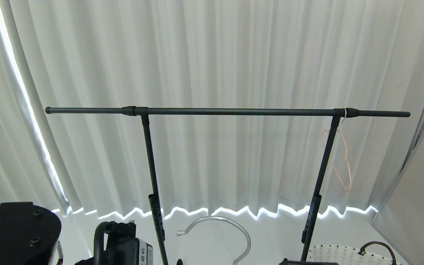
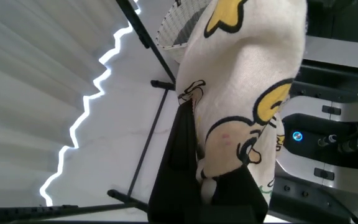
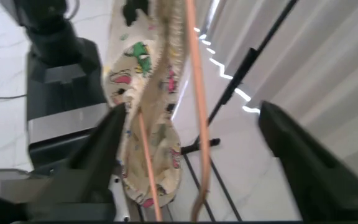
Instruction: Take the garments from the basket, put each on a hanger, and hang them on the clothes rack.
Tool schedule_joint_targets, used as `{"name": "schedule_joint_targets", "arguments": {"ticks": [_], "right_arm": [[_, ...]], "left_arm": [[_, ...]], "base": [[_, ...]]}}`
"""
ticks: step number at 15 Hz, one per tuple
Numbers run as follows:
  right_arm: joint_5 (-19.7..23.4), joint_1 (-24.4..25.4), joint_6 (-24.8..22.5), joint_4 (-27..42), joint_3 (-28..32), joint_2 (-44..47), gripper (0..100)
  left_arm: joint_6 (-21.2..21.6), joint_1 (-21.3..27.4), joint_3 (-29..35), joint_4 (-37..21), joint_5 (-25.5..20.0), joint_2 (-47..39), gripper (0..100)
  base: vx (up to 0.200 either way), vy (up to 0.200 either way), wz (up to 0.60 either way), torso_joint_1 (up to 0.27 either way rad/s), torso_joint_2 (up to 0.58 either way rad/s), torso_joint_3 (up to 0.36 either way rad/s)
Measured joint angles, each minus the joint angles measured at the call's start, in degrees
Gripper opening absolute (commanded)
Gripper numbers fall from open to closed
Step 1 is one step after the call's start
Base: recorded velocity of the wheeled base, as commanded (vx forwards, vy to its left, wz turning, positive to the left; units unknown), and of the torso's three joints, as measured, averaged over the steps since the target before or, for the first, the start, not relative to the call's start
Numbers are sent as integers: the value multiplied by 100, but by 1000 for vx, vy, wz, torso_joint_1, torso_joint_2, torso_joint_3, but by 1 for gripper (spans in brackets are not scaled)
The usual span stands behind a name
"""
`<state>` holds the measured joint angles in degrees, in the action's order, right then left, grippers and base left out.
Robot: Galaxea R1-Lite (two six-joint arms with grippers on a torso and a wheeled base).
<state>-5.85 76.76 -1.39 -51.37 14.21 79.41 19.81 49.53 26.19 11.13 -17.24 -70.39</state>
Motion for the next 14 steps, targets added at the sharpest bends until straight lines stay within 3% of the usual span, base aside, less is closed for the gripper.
{"name": "schedule_joint_targets", "arguments": {"ticks": [2, 6, 10, 14], "right_arm": [[-74, -141, -5, 2, 28, -17, 100], [-88, -400, -2, 20, -49, -80, 100], [-16, -758, 101, 24, 4, 129, 100], [16, -1012, 1058, 20, 450, 474, 100]], "left_arm": [[6, -111, -87, 4, 93, 22, 0], [17, -649, -414, -10, 1423, 173, 0], [-27, -1040, -257, 413, 1891, 212, 0], [-57, -1395, 510, 542, 1986, 197, 0]], "base": [[0, 0, 0, 0, 0, 0], [0, 0, 0, 0, 0, 0], [0, 0, 0, 0, 0, 0], [0, 0, 0, 0, 0, 0]]}}
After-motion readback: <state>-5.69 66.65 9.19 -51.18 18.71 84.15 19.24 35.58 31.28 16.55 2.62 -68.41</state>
